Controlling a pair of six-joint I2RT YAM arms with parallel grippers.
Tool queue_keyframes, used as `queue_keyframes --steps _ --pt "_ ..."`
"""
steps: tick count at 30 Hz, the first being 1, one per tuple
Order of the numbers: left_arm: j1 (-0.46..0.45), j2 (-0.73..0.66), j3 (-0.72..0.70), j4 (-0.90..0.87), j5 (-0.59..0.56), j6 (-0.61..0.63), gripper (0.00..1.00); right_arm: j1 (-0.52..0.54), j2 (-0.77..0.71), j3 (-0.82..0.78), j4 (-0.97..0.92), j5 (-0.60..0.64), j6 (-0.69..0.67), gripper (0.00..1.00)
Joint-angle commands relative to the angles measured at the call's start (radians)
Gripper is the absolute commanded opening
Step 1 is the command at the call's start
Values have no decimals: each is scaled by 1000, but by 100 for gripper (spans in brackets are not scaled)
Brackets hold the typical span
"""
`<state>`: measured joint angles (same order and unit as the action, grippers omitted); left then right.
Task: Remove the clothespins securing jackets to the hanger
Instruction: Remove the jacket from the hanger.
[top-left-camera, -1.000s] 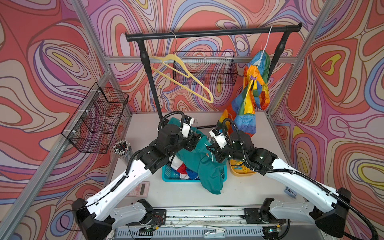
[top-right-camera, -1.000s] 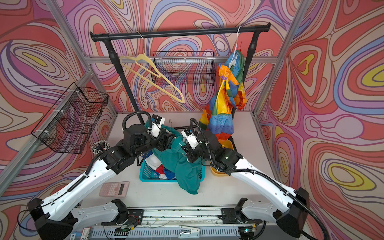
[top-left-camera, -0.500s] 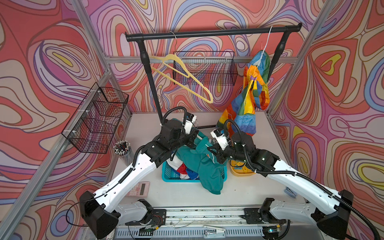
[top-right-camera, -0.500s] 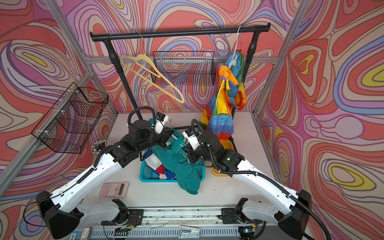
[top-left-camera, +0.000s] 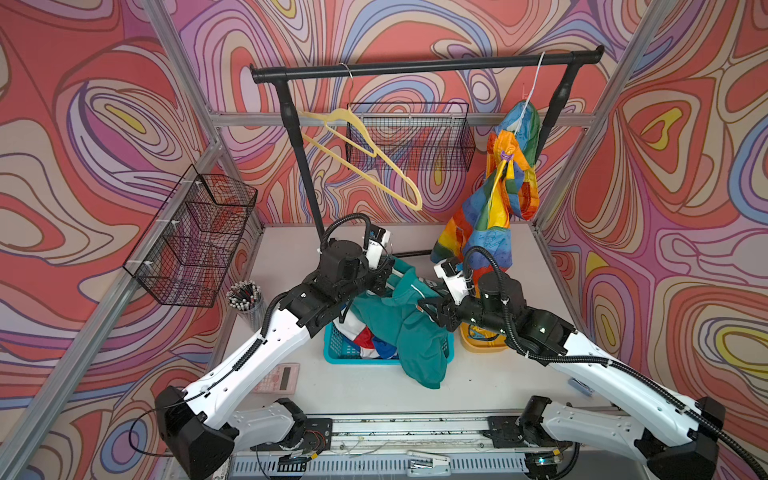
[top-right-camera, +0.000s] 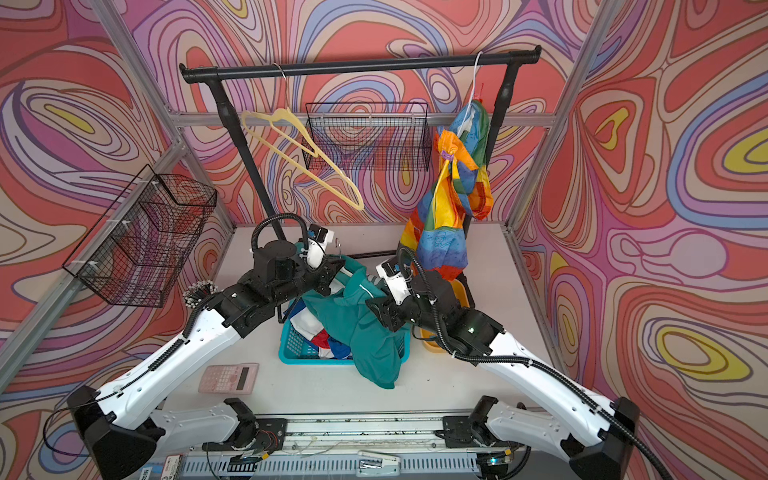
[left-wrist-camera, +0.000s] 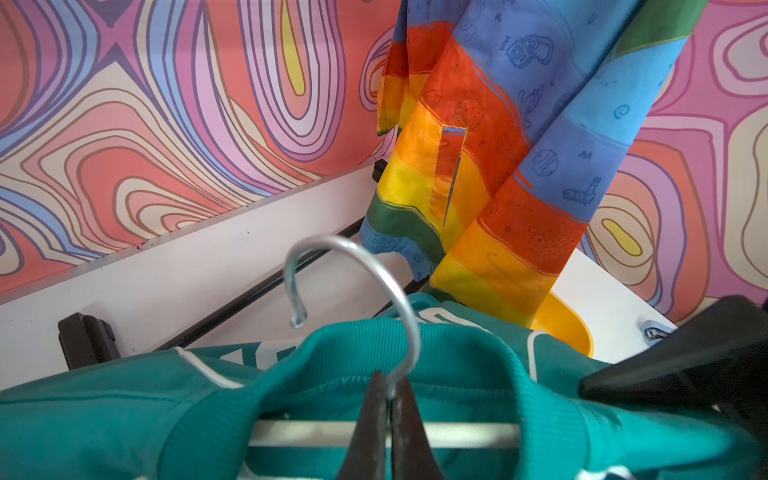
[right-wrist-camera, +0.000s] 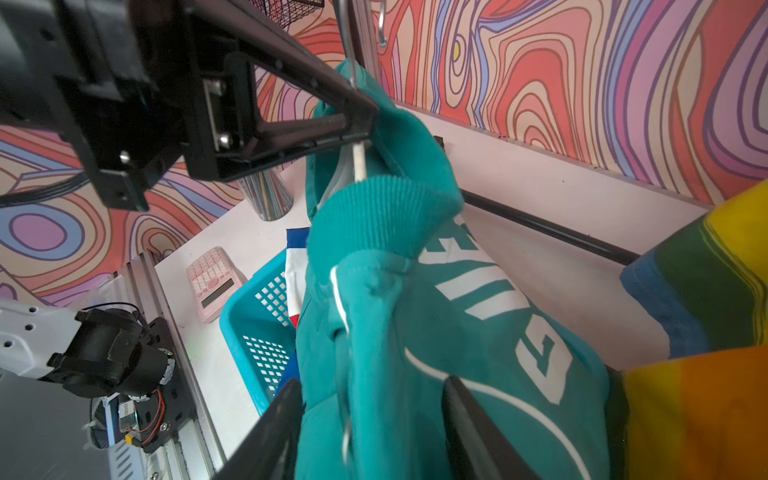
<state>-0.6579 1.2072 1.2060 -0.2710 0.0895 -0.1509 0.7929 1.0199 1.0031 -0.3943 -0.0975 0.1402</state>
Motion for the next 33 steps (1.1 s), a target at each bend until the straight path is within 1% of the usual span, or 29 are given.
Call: queue_keyframes --steps 1,3,6,15,19,23,27,33 --pt "6 -34 -6 15 2 -7 0 -1 -30 -20 -31 21 -1 56" --pt "7 -39 -6 15 -5 1 0 0 -42 -25 -60 15 -9 55" --pt "15 -45 -2 -32 -9 7 0 0 -58 -36 -90 -5 -14 48" --pt "44 -43 -1 -57 -20 8 0 0 -99 -59 -139 -24 -16 46" --pt "52 -42 0 -56 -26 4 0 0 -101 -68 -152 -24 -15 40" --pt "53 -37 0 -60 -29 6 0 0 -108 -69 -158 -12 -11 29" --pt "55 -38 -2 -73 -59 20 0 0 -119 -61 -176 4 -9 27" --pt "64 -43 -6 -81 -68 29 0 0 -144 -69 -193 21 -5 18"
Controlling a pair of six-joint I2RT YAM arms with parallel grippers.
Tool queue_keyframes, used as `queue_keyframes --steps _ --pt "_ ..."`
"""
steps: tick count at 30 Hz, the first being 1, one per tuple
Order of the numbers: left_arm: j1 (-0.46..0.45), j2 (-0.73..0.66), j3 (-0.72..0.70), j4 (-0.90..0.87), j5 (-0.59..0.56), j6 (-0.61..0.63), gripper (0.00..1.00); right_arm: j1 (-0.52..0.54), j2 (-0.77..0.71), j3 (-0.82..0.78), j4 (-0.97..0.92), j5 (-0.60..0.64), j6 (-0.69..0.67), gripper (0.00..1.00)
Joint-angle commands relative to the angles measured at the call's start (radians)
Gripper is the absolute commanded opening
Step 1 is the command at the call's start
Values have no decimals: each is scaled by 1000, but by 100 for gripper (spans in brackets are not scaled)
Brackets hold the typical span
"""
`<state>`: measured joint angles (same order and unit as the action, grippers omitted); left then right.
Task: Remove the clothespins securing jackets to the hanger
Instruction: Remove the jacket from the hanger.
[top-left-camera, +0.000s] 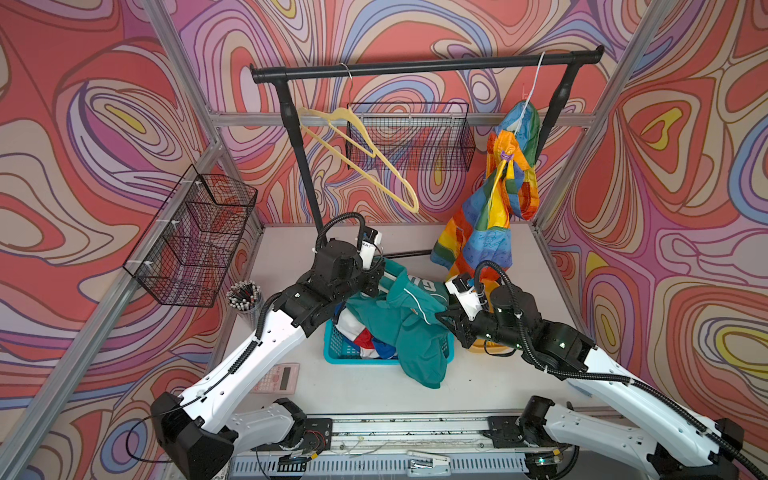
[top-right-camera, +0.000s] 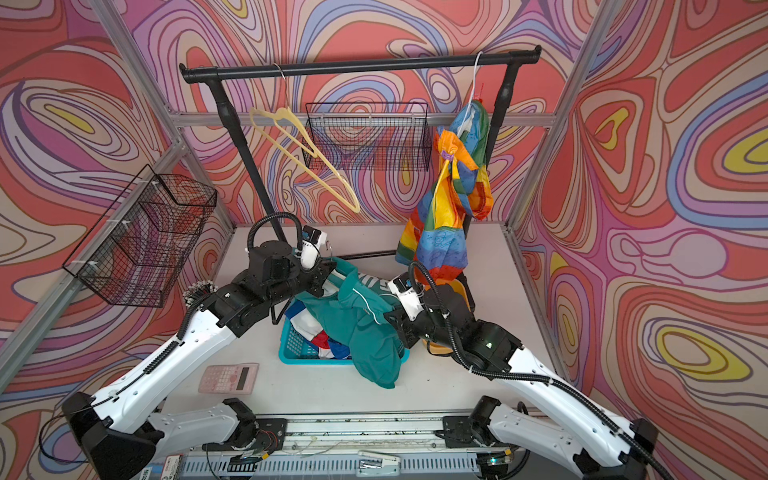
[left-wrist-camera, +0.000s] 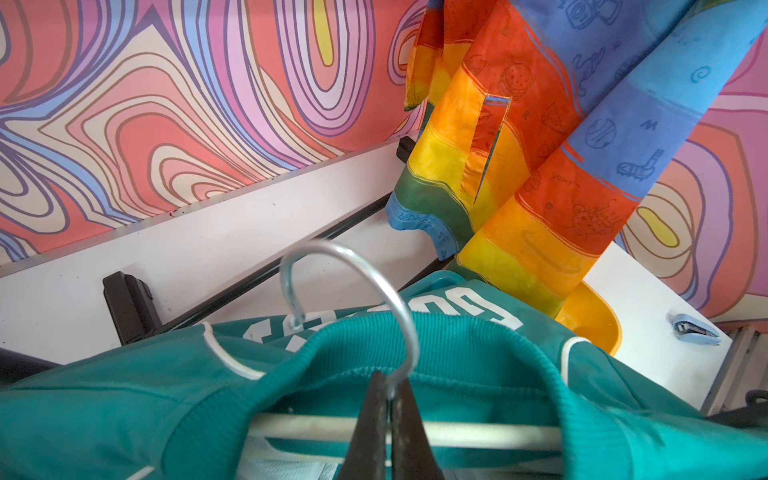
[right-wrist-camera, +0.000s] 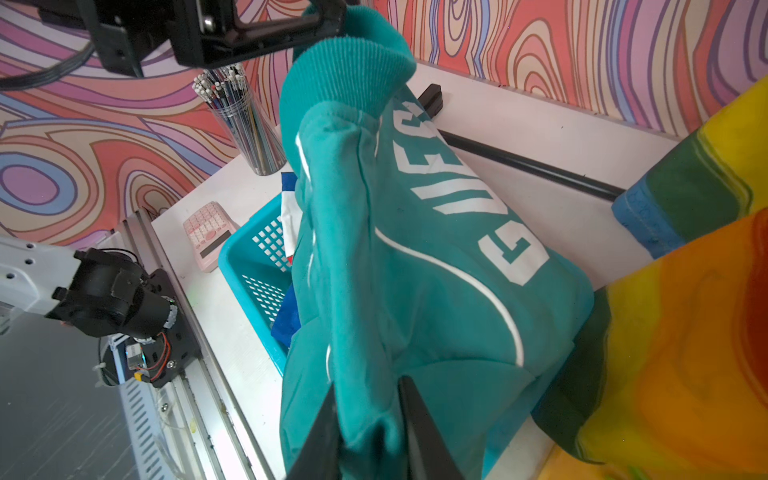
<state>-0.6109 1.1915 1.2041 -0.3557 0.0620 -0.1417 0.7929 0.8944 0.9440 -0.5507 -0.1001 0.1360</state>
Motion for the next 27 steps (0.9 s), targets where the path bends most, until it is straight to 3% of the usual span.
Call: queue_keyframes --steps 1,11,16,27 --pt "19 -27 -5 4 -42 21 0 0 -21 -10 -38 27 0 15" --pt "33 -40 -23 -23 -50 58 0 0 -38 -21 -38 97 37 2" --pt "37 -67 -54 -24 -46 91 0 0 -16 -8 -43 149 90 1" --pt "117 -131 -103 -37 -14 76 0 -6 -17 23 -35 131 122 2"
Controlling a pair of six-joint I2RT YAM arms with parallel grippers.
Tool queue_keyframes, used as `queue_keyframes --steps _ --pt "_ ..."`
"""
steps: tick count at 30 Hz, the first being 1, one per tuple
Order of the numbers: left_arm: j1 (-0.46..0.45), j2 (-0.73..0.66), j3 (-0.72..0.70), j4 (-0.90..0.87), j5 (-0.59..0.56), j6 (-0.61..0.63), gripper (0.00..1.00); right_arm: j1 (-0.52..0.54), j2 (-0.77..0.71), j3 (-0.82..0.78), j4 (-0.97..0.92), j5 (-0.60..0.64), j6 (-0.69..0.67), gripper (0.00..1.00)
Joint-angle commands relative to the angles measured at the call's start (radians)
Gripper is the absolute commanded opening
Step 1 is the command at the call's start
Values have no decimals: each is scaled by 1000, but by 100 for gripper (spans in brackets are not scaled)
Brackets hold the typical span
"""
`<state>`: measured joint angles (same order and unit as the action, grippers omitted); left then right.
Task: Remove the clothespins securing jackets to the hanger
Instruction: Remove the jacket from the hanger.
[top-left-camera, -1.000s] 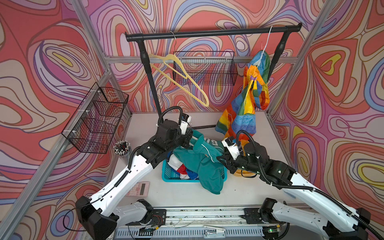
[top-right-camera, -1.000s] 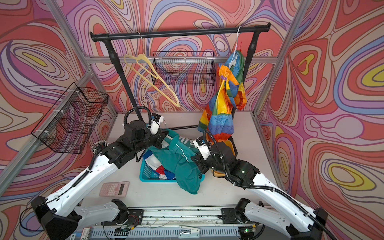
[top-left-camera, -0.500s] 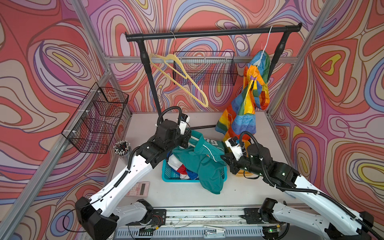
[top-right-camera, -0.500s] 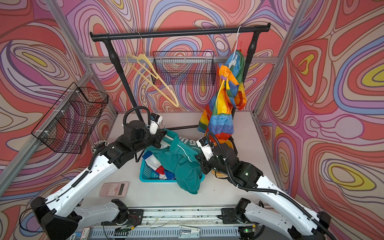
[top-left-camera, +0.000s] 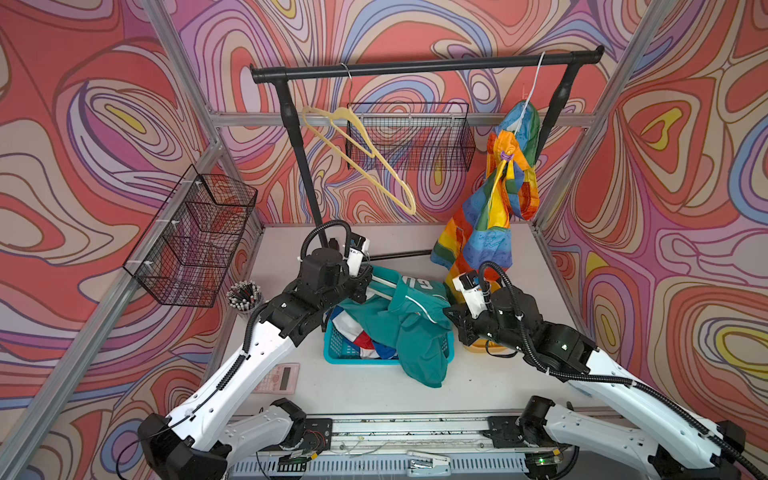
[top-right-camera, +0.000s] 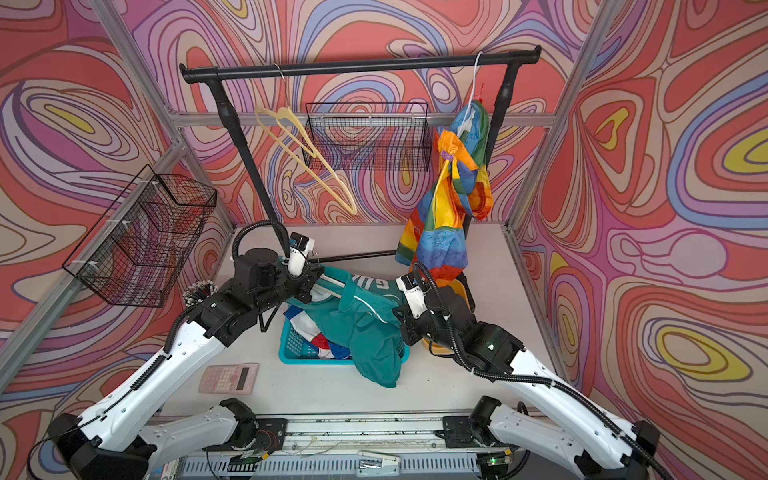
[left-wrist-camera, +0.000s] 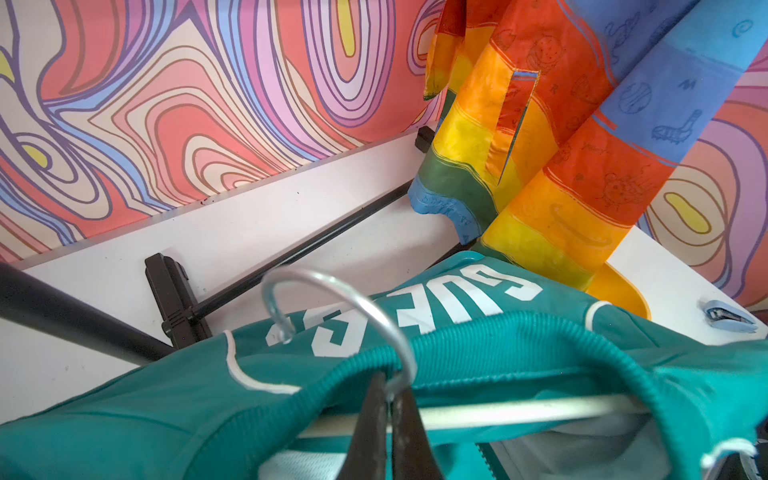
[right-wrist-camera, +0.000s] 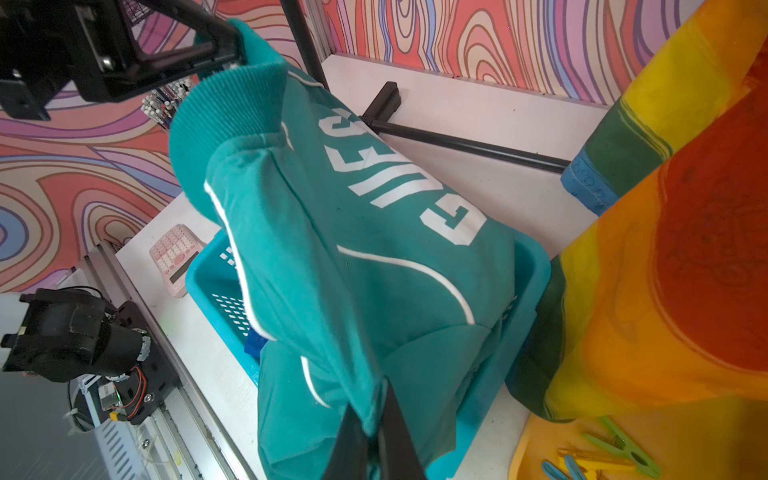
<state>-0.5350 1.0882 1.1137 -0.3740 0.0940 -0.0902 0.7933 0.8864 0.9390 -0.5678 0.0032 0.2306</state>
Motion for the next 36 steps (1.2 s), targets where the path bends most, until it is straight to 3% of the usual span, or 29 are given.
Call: queue_keyframes --steps 1,15,20,25,30,36 --pt "50 -30 -15 -14 -33 17 0 -10 -6 27 -13 20 31 2" --pt "85 -100 -83 5 98 60 0 -232 65 25 94 -274 158 2" --pt "85 -84 -78 2 128 47 0 -239 97 59 109 -345 161 10" --pt "85 -20 -32 -39 78 1 0 -239 66 101 40 -313 81 25" --pt "86 32 20 -65 49 -38 0 -238 31 76 -92 -240 -29 50" --pt "86 68 79 -110 44 -76 0 -217 -28 31 -124 -148 -104 52"
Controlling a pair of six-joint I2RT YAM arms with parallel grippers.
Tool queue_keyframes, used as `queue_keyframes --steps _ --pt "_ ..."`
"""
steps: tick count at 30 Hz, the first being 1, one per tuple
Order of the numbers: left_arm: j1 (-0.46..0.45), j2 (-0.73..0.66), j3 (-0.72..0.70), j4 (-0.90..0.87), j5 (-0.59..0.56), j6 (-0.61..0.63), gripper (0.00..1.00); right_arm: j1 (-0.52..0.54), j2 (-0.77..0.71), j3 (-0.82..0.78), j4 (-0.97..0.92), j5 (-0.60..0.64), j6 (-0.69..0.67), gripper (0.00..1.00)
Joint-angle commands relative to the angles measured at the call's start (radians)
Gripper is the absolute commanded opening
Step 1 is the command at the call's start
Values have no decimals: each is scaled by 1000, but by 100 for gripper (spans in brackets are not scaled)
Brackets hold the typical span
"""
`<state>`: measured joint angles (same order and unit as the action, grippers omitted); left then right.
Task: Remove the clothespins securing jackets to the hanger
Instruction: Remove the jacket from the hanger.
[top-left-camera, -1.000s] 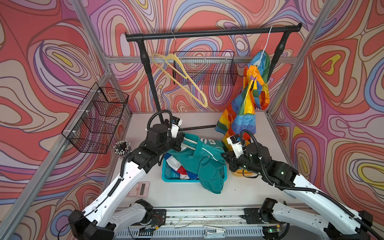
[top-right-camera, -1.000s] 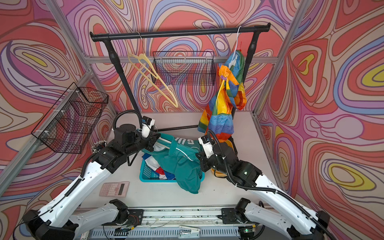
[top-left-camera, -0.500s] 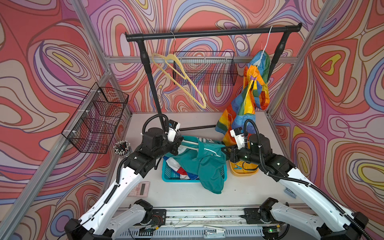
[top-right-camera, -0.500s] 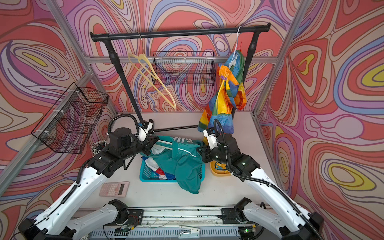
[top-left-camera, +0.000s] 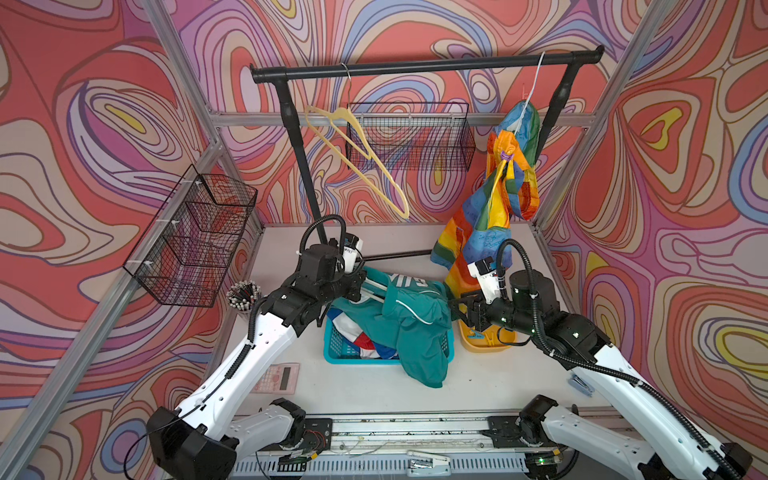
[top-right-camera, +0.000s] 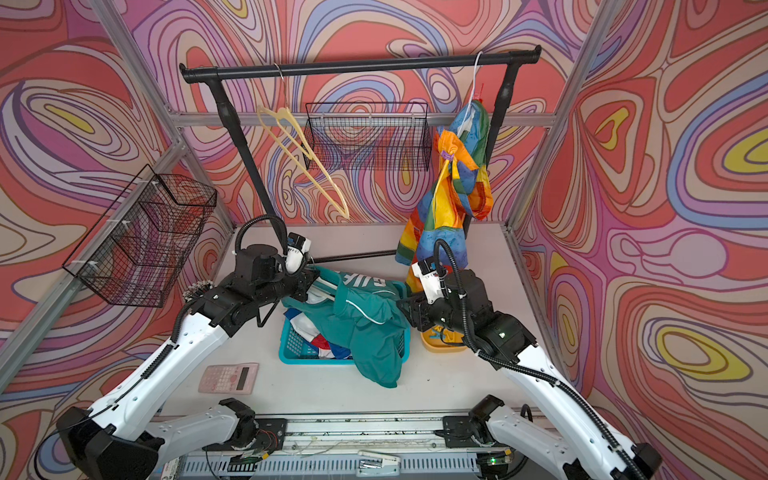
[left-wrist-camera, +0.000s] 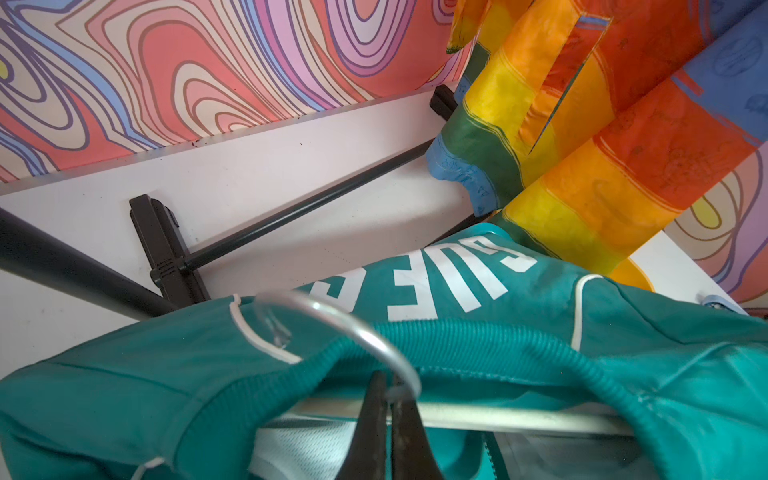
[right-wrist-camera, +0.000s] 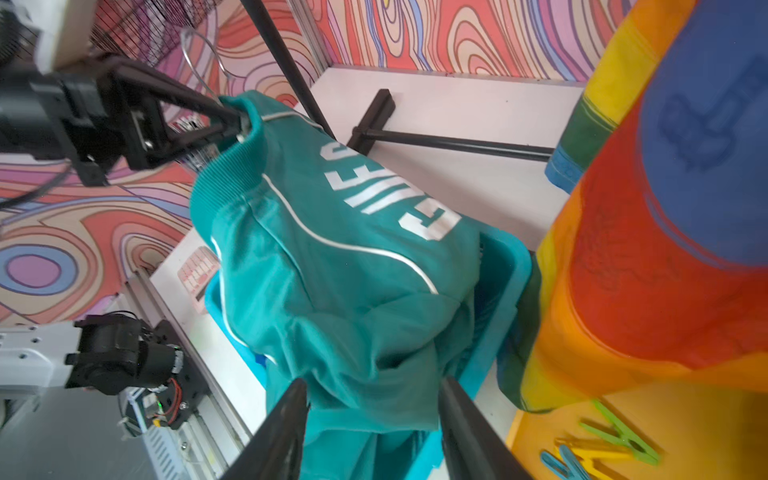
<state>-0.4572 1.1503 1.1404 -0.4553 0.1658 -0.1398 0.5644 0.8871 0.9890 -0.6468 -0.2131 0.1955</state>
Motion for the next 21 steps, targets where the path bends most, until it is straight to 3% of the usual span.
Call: queue_keyframes --steps 1,9,14,21 --pt "9 11 62 -36 -28 -34 0 33 -30 -19 -46 89 -83 52" --pt "8 58 153 -124 2 -82 0 362 41 -30 14 482 -227 57" --pt "9 82 197 -178 -14 -86 0 375 64 -36 83 483 -276 62" --pt "8 95 223 -208 30 -103 0 376 135 -23 139 562 -356 62"
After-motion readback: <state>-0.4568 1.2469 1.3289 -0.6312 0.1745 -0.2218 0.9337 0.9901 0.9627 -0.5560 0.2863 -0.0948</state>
